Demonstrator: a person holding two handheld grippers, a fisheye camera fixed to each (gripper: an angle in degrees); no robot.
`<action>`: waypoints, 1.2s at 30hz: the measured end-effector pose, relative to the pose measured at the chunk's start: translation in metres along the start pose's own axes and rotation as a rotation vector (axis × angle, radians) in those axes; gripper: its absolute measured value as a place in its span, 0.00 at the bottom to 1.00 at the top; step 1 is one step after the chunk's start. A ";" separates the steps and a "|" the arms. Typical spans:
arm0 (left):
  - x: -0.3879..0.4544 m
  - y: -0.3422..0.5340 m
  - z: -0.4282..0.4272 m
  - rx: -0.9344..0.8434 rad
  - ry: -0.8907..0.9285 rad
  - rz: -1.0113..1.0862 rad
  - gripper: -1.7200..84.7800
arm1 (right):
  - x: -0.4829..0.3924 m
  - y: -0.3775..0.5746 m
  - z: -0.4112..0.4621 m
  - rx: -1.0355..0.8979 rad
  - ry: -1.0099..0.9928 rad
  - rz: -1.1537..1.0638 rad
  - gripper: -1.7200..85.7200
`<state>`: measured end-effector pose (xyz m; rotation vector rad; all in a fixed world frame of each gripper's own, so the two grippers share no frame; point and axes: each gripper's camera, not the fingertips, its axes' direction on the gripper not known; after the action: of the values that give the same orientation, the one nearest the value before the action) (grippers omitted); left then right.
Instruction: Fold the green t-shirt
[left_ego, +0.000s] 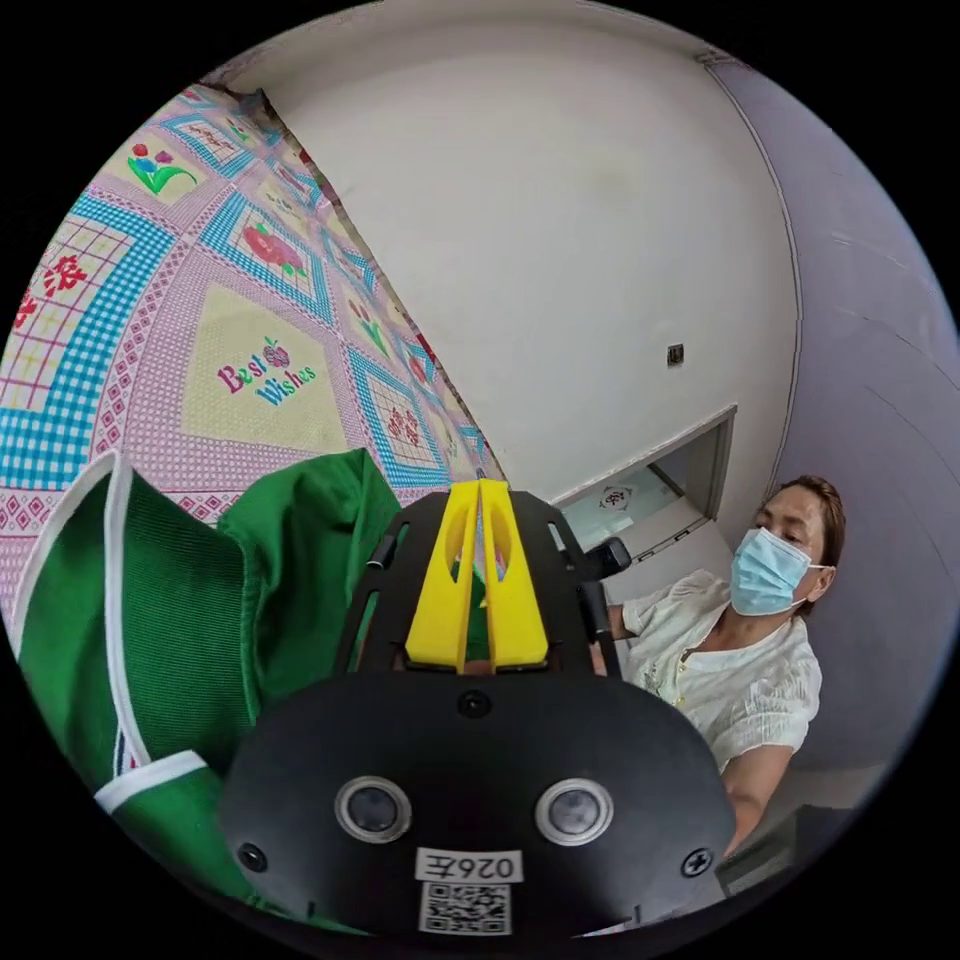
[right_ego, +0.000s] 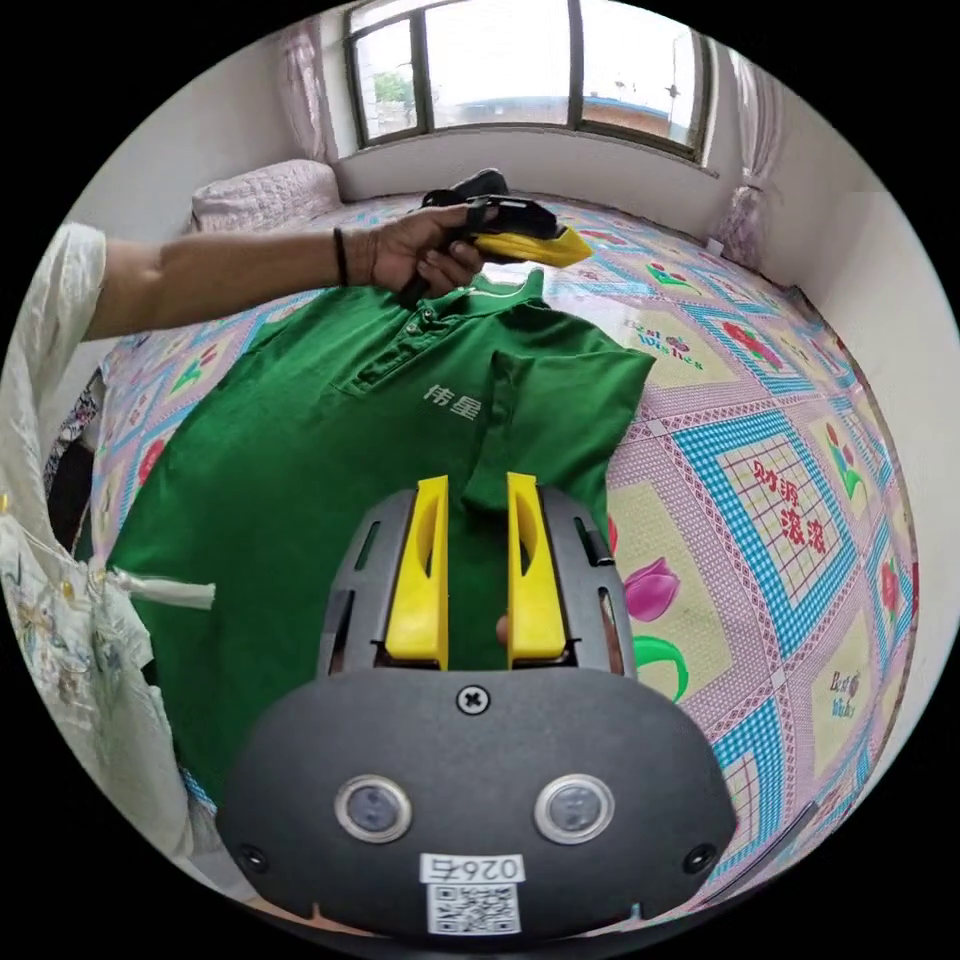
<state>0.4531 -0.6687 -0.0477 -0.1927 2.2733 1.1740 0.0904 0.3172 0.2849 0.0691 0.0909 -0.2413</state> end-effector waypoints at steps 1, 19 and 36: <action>0.004 0.000 0.014 -0.058 -0.006 -0.007 0.01 | 0.014 0.004 -0.010 0.040 -0.031 0.063 0.08; 0.286 0.268 -0.079 0.444 -1.251 0.024 0.05 | 0.052 0.003 -0.097 0.397 -0.097 0.186 0.01; 0.269 0.450 -0.167 0.525 -1.165 -0.590 0.21 | -0.136 -0.339 0.127 -0.044 -0.253 -0.368 0.07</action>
<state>-0.0067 -0.4938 0.1987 0.0389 1.2450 0.1943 -0.1124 0.0108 0.4047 -0.0235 -0.1447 -0.6127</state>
